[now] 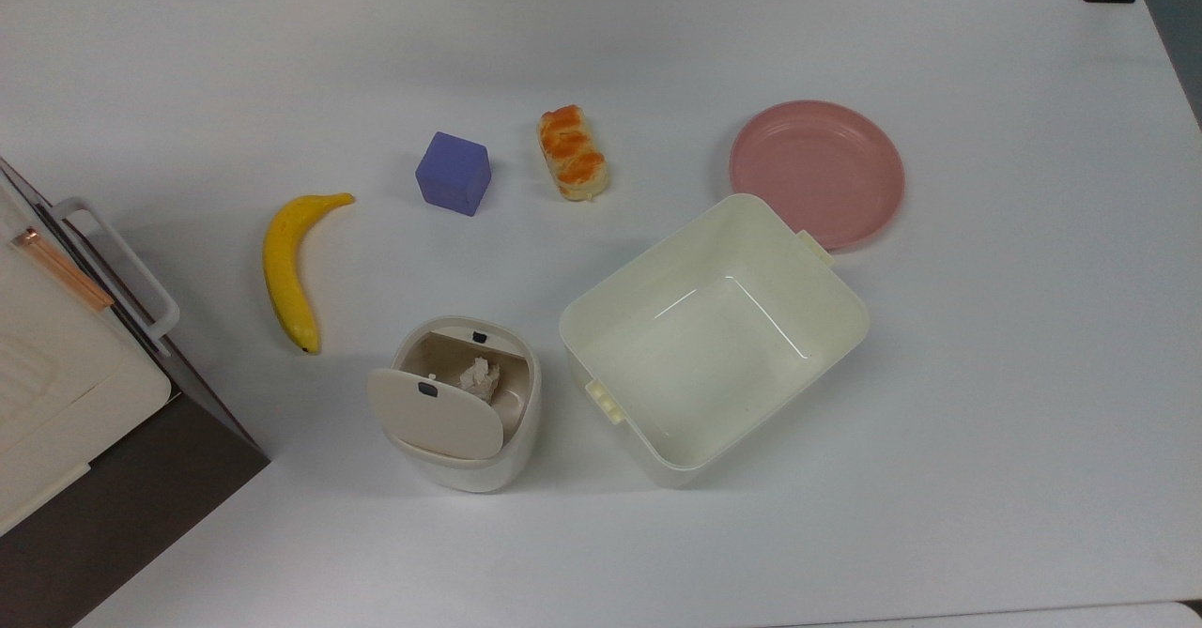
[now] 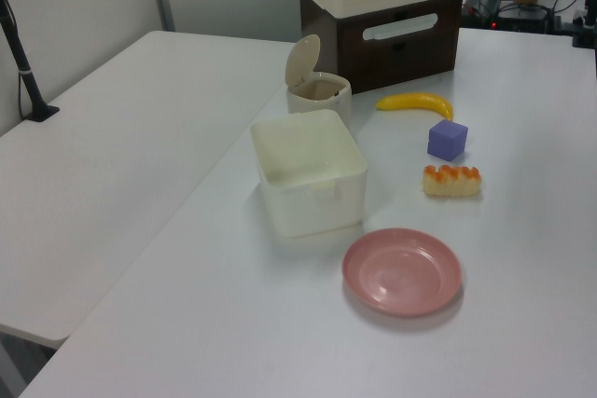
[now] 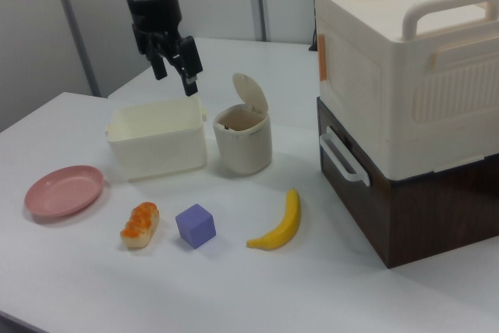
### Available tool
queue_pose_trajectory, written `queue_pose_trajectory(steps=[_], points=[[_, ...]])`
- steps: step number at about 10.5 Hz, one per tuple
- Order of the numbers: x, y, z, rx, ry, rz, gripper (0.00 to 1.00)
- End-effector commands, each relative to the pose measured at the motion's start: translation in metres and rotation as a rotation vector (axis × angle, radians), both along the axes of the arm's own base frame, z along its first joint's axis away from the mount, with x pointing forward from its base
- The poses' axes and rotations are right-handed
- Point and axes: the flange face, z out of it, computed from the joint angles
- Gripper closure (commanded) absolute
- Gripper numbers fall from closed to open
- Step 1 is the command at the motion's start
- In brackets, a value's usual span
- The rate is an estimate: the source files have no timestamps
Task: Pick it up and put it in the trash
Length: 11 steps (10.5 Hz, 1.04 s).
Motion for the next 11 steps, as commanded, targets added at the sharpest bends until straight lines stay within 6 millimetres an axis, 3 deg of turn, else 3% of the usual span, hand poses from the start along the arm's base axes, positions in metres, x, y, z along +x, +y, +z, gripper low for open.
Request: queue_pose_trajectory(steps=[1, 11], points=[[0.0009, 0.0406, -0.0010, 0.000, -0.010, 0.104, 0.00], [0.0032, 0.0429, -0.0080, 0.015, 0.000, 0.177, 0.00]])
